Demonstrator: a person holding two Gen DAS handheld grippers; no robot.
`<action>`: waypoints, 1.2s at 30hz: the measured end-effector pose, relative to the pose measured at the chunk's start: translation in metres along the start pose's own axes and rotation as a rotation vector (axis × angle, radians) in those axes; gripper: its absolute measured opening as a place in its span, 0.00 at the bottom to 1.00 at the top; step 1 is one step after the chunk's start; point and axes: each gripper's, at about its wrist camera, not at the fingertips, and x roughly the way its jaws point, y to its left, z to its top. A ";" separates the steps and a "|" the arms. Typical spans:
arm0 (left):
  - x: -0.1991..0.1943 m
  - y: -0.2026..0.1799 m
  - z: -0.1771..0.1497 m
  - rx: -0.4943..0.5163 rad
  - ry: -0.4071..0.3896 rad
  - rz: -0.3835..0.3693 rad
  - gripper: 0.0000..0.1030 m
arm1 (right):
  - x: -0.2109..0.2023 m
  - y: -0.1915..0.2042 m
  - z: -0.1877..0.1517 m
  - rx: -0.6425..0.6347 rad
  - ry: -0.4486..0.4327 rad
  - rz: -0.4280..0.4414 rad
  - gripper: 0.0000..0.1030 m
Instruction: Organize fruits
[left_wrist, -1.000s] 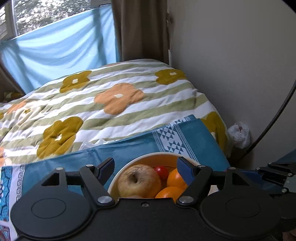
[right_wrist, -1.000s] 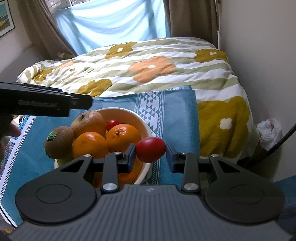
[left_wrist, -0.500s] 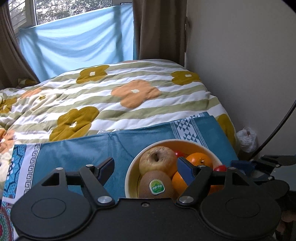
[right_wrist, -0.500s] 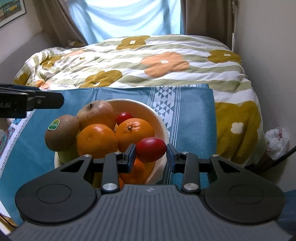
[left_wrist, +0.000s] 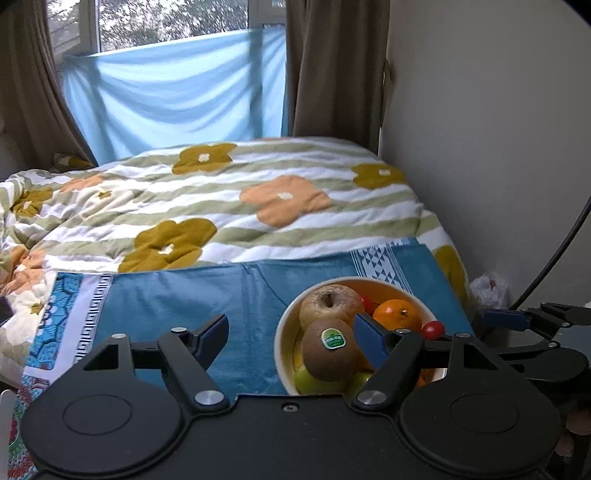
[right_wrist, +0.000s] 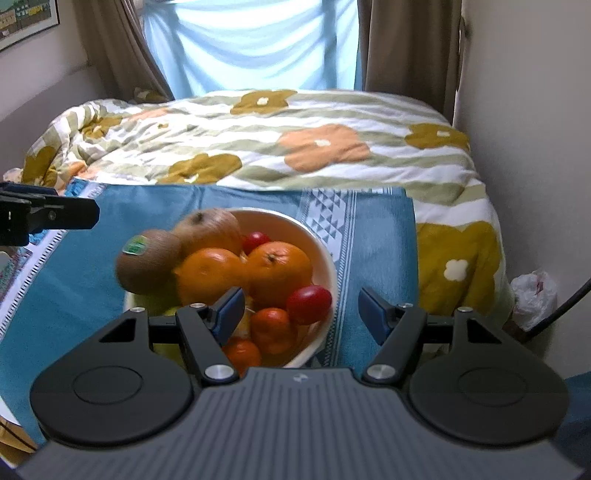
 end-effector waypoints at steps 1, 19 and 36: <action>-0.009 0.004 -0.002 -0.003 -0.013 0.000 0.76 | -0.008 0.005 0.001 -0.004 -0.010 -0.004 0.81; -0.159 0.083 -0.063 -0.033 -0.164 0.044 0.80 | -0.157 0.139 -0.015 0.018 -0.149 -0.060 1.00; -0.199 0.110 -0.121 -0.030 -0.158 0.097 1.00 | -0.195 0.187 -0.069 0.089 -0.105 -0.171 1.00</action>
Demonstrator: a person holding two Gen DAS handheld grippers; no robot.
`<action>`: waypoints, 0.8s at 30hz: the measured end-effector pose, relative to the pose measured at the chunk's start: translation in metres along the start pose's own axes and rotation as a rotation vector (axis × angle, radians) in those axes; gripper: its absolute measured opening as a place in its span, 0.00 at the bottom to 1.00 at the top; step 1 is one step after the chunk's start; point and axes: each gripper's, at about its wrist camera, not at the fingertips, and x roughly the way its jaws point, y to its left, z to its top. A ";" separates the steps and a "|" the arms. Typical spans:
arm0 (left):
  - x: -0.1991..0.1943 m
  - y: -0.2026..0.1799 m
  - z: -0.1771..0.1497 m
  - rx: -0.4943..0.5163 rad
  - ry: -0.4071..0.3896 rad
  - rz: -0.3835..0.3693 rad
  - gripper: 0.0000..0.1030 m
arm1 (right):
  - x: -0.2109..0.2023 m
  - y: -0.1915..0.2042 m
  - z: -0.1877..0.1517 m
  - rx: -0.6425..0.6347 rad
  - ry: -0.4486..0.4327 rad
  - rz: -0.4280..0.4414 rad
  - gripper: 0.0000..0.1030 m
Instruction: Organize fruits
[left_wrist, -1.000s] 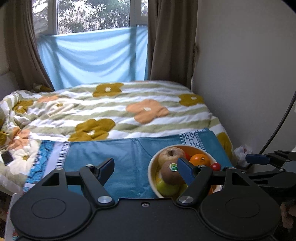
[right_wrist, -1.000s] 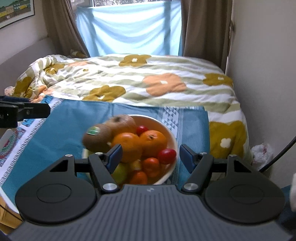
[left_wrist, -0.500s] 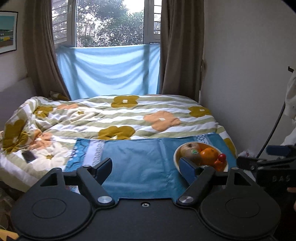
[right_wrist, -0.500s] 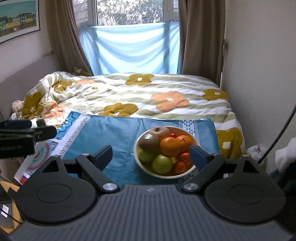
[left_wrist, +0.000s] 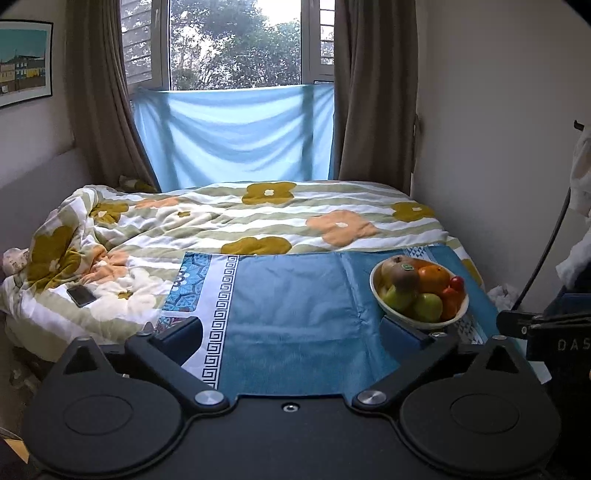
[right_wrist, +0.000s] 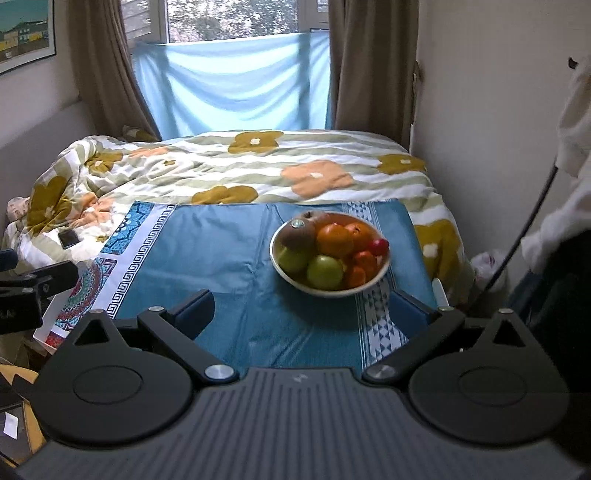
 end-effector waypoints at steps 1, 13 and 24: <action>0.000 0.000 0.000 0.000 0.000 -0.002 1.00 | -0.001 0.000 -0.001 0.002 0.001 -0.004 1.00; -0.004 0.001 -0.002 -0.001 -0.011 -0.008 1.00 | -0.006 -0.004 -0.002 0.016 -0.007 -0.017 1.00; -0.005 0.000 -0.002 -0.001 -0.013 -0.010 1.00 | -0.006 -0.005 -0.002 0.018 -0.004 -0.018 1.00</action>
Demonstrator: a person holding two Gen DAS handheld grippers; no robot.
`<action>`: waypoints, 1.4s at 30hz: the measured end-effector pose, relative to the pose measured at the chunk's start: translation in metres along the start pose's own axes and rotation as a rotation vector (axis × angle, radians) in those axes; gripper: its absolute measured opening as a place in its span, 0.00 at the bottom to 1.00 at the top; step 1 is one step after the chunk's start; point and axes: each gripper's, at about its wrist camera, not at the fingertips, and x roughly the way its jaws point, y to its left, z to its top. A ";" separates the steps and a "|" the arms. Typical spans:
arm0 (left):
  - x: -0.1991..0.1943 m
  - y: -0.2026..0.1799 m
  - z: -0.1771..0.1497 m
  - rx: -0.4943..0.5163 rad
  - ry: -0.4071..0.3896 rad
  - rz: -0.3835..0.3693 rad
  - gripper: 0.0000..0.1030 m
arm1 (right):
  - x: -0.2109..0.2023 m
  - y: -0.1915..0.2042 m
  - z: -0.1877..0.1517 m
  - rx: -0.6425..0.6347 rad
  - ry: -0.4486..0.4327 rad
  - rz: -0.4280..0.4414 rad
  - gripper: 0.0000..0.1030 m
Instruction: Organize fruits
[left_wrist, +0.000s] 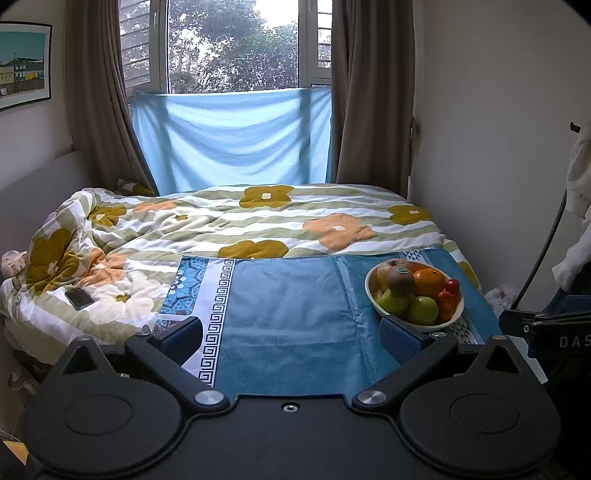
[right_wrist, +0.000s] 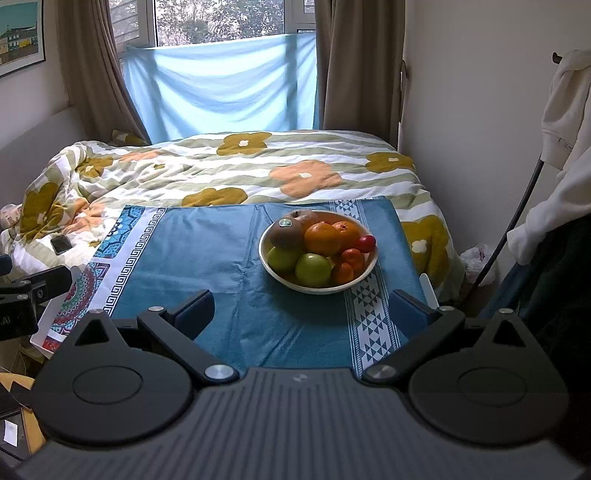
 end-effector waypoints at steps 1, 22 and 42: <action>0.000 0.000 0.000 0.001 0.000 0.000 1.00 | 0.000 -0.001 0.000 0.002 0.002 0.000 1.00; 0.004 0.004 0.000 -0.004 0.003 0.001 1.00 | 0.009 0.003 0.003 0.010 0.023 0.008 1.00; 0.012 0.008 0.002 0.017 0.005 -0.007 1.00 | 0.015 0.007 0.003 0.015 0.036 0.008 1.00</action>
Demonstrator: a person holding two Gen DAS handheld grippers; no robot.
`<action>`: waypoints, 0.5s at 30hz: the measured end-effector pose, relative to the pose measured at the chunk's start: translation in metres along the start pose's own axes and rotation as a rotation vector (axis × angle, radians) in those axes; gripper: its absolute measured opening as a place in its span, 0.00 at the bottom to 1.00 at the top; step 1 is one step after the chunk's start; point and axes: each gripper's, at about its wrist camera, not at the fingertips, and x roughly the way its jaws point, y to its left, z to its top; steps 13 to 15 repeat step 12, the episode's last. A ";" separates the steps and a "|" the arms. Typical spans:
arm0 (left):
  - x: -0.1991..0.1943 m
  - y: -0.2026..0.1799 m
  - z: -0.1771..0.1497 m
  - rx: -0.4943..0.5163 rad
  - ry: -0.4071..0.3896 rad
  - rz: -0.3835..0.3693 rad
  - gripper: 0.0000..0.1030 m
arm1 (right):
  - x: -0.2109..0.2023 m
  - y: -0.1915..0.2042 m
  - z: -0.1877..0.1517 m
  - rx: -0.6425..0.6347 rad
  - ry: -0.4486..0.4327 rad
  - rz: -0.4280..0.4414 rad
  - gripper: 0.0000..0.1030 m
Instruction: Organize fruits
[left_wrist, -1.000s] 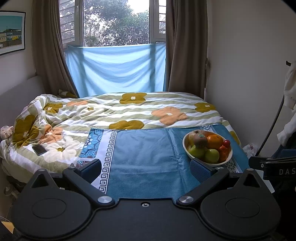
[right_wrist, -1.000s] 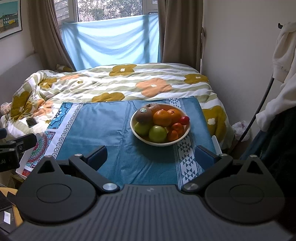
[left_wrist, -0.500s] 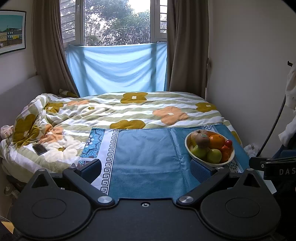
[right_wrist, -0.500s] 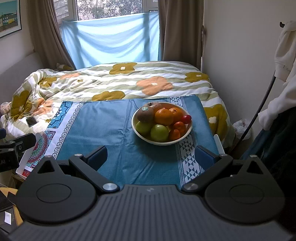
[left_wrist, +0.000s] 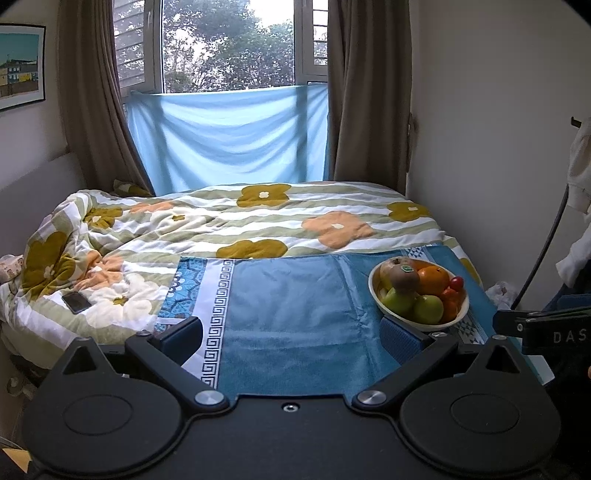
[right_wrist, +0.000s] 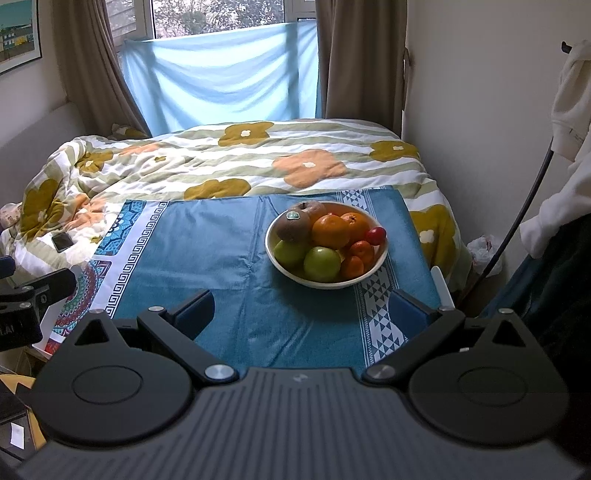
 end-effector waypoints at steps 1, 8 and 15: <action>0.001 0.000 0.000 0.002 -0.001 0.002 1.00 | 0.000 0.001 0.000 0.001 0.001 -0.001 1.00; 0.007 0.004 0.000 -0.010 0.021 0.009 1.00 | 0.008 0.003 0.003 0.007 0.013 -0.004 1.00; 0.009 0.007 0.000 -0.011 0.019 0.020 1.00 | 0.010 0.005 0.003 0.005 0.013 -0.003 1.00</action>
